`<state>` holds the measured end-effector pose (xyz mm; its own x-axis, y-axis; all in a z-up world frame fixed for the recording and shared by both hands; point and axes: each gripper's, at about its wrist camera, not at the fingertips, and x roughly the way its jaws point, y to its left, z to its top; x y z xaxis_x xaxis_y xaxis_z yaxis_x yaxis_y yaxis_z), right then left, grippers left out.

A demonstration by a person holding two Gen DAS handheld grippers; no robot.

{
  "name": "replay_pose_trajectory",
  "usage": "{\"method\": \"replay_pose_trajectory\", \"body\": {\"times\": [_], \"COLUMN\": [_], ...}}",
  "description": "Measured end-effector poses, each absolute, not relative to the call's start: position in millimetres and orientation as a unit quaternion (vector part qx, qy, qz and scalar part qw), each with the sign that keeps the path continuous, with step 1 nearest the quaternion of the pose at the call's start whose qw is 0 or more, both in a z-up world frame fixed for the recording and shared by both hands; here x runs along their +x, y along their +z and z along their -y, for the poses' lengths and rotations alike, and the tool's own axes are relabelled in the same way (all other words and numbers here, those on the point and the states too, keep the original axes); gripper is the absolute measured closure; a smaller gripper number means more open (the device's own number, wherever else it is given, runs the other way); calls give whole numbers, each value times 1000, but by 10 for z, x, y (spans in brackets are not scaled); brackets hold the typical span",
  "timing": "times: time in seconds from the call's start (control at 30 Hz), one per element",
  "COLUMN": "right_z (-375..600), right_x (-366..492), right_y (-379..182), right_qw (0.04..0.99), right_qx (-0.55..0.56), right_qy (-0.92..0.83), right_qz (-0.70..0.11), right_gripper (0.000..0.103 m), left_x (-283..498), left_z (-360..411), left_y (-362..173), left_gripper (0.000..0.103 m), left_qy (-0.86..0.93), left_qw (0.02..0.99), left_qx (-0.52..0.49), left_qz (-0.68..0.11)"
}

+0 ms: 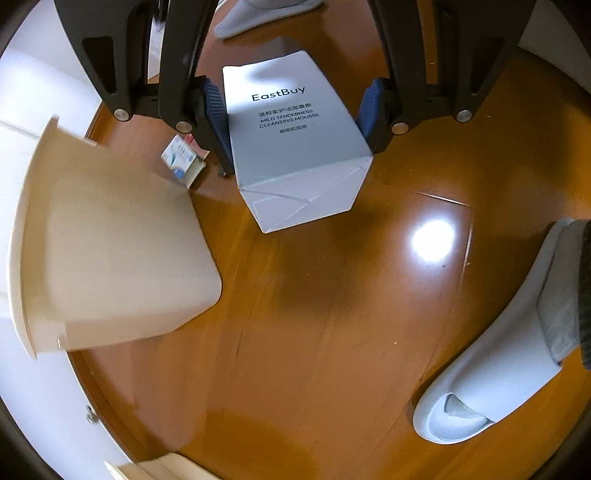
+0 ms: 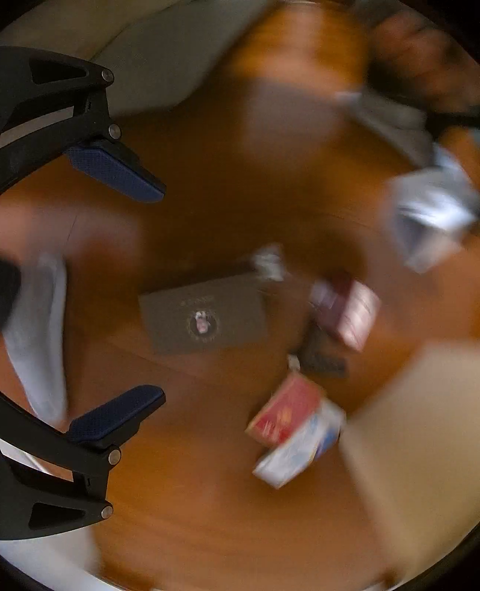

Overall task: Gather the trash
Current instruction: 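Grasp the white EasyBuy box with the left gripper while the right gripper grasps a brown card, then drop the brown card into the wastebasket with the right gripper while the left gripper carries the EasyBuy box over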

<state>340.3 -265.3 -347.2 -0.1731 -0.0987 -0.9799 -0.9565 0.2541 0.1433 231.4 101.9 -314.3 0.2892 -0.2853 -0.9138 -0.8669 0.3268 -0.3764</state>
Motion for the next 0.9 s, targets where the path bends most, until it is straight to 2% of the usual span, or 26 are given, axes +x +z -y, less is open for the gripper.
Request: {"method": "replay_pose_trajectory", "body": {"times": [0.13,0.2,0.33,0.63,0.7,0.77,0.8,0.9], "right_z": [2664,2719,2790,2826,2831,2849,2850,2866], "right_x": [3531,3632,3738,3486,3397,3328,3319,3312], "right_y": [-3878,-4091,-4320,-4757,-4808,-4800,-4782,-4669], "right_qw": [486,479,483,478,477,482,482,470], "right_qx": [-421,-414,-375,-406,-428,-445,-447,-447], "right_qy": [457,462,482,504,502,503,505,506], "right_qz": [-614,-621,-627,-593,-581,-562,-560,-568], "right_gripper": [0,0,0,0,4,21,25,25], "left_x": [2435,2362,2488,2375,2333,2315,2302,2366], "left_z": [-1011,-857,-761,-610,-607,-620,-635,-587], "left_y": [-3213,-3429,-3522,-3802,-3801,-3762,-3726,-3707], "left_gripper": [45,45,45,45,45,45,45,45], "left_qy": [225,220,212,222,225,225,225,224], "left_qw": [607,605,607,599,595,597,600,609], "left_qx": [-516,-512,-497,-479,-482,-481,-479,-474], "left_qz": [-561,-568,-583,-602,-603,-602,-601,-596]}}
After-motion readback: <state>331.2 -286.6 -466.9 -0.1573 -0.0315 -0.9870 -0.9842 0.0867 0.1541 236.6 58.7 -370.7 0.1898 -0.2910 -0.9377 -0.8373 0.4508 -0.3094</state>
